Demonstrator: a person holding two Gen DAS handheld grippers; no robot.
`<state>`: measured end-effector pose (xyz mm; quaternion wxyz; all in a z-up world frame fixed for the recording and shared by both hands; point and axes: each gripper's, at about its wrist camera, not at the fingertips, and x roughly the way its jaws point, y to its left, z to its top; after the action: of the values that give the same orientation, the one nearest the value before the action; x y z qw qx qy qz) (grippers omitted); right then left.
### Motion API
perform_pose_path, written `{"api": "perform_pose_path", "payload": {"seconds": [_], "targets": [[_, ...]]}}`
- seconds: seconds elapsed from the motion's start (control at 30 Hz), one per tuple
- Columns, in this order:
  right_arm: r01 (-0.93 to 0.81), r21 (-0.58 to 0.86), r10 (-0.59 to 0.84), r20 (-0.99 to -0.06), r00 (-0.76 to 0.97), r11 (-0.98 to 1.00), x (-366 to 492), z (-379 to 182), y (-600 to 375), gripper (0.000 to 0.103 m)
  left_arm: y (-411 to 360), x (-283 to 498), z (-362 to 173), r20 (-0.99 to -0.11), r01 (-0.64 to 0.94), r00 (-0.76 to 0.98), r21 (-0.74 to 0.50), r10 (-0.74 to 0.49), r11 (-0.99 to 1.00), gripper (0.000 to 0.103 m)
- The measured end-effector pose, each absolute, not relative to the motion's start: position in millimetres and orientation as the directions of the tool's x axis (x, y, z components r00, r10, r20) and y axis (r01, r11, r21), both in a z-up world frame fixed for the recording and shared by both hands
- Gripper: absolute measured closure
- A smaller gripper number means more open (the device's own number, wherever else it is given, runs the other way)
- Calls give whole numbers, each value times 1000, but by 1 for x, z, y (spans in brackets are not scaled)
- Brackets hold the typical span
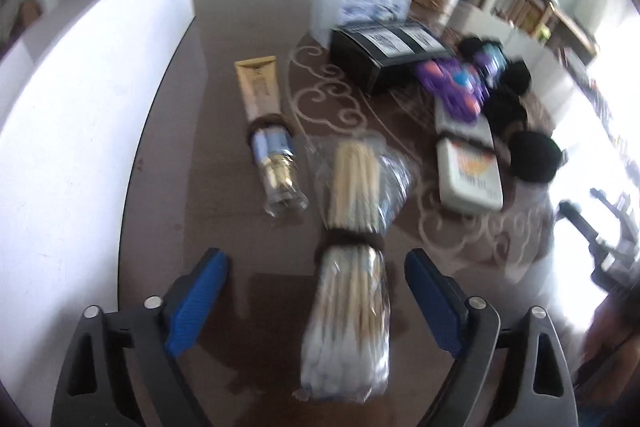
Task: Organize objects
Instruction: 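Grasp the bagged cotton swab bundle with the left tool while the right tool grasps the black fuzzy item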
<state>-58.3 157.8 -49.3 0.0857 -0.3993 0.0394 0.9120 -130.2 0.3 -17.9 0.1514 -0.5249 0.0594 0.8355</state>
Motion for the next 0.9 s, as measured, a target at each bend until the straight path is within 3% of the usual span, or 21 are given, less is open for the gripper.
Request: {"api": "perform_pose_path", "payload": {"seconds": [0.03,0.1,0.2,0.3,0.4,0.5,0.53,0.57,0.7,0.9], "targets": [[-193,6,130,-720,-681,-981,-53,-46,160,0,7,-125,-17,-887,-339,-430,-17,170,-941,35],[-205,24,129,-704,-699,-979,-49,-41,169,0,16,-117,-17,-870,-384,-457,8,183,-923,74],[-186,116,45,-723,-689,-976,-48,-45,179,1,14,-105,-16,-865,-402,-454,-14,212,-916,75],[-113,173,-54,-744,-666,-978,-70,-34,175,14,2,-85,-16,-861,-409,-437,-66,259,-910,75],[-7,123,-95,-804,-587,-992,-124,-24,155,21,-10,-69,-17,-860,-434,-419,-91,290,-897,75],[37,78,-86,-872,-481,-996,-172,-38,141,50,-14,-60,-16,-859,-467,-413,-84,302,-880,75],[36,101,-107,-894,-435,-994,-183,-47,140,66,-19,-62,-15,-859,-472,-408,-93,311,-877,75],[27,119,-119,-895,-429,-993,-186,-48,141,72,-24,-58,-12,-857,-473,-403,-105,321,-875,75],[-36,154,-125,-898,-422,-987,-142,-38,142,73,-47,-47,-12,-837,-470,-367,-209,406,-857,75],[-252,392,-213,-821,-530,-885,-24,-33,161,73,-55,-30,-7,-780,-471,-309,-372,544,-800,75]]}}
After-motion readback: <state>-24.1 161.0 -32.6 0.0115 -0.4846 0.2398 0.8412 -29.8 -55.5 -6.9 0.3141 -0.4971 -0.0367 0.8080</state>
